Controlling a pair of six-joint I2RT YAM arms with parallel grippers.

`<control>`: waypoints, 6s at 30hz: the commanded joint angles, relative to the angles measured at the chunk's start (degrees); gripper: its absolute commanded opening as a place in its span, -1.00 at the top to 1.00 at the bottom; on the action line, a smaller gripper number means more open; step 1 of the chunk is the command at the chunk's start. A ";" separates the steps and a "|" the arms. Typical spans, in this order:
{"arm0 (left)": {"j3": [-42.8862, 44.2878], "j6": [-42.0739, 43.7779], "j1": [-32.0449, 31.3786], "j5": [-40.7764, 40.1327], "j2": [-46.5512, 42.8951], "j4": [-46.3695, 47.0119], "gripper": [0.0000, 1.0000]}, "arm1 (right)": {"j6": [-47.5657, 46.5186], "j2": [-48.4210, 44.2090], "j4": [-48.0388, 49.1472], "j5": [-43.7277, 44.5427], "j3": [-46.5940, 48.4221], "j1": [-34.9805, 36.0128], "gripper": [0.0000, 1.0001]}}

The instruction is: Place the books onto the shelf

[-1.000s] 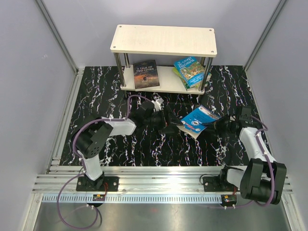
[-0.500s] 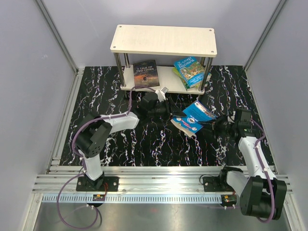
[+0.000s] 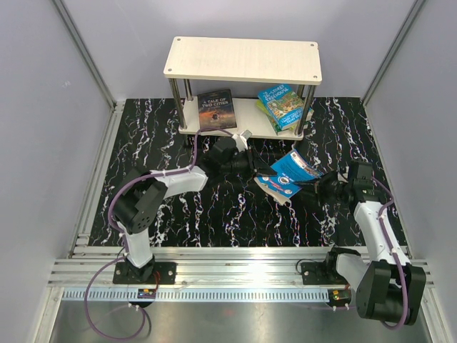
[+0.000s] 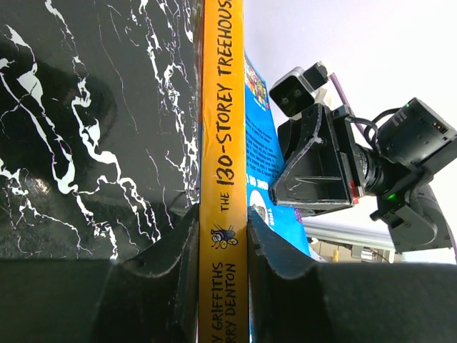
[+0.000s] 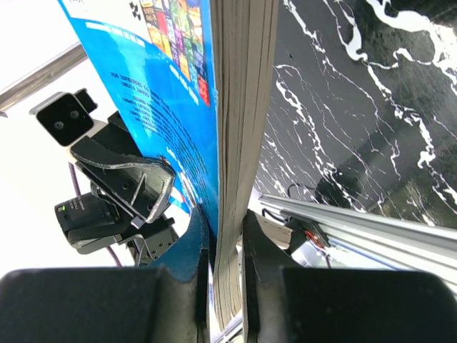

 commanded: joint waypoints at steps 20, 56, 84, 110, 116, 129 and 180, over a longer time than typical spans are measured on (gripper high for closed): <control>4.14 5.61 -0.84 8.30 -4.09 -3.03 1.00 | -8.05 7.78 -5.68 -1.67 13.61 3.73 0.41; -5.89 -12.49 30.02 -25.53 3.45 42.14 1.00 | -18.43 16.13 -14.65 3.61 18.81 7.42 -0.80; 6.78 -10.23 34.15 -15.62 8.93 11.67 -0.62 | -22.56 20.09 -18.35 5.02 20.56 7.42 -0.76; 11.09 30.21 28.01 -19.30 -7.96 -38.62 0.71 | -21.51 15.43 -17.91 3.88 15.29 7.42 -0.76; 16.61 33.99 25.90 -24.04 -2.35 -43.98 1.00 | -22.29 13.06 -20.10 4.93 14.06 7.42 -0.75; 25.76 31.89 24.84 -27.04 8.03 -45.48 1.00 | -22.74 14.11 -21.51 6.86 14.94 7.42 -0.75; 7.92 31.19 20.00 -40.82 -36.94 -55.74 -0.58 | -29.24 1.90 -34.78 12.58 46.91 7.42 -1.00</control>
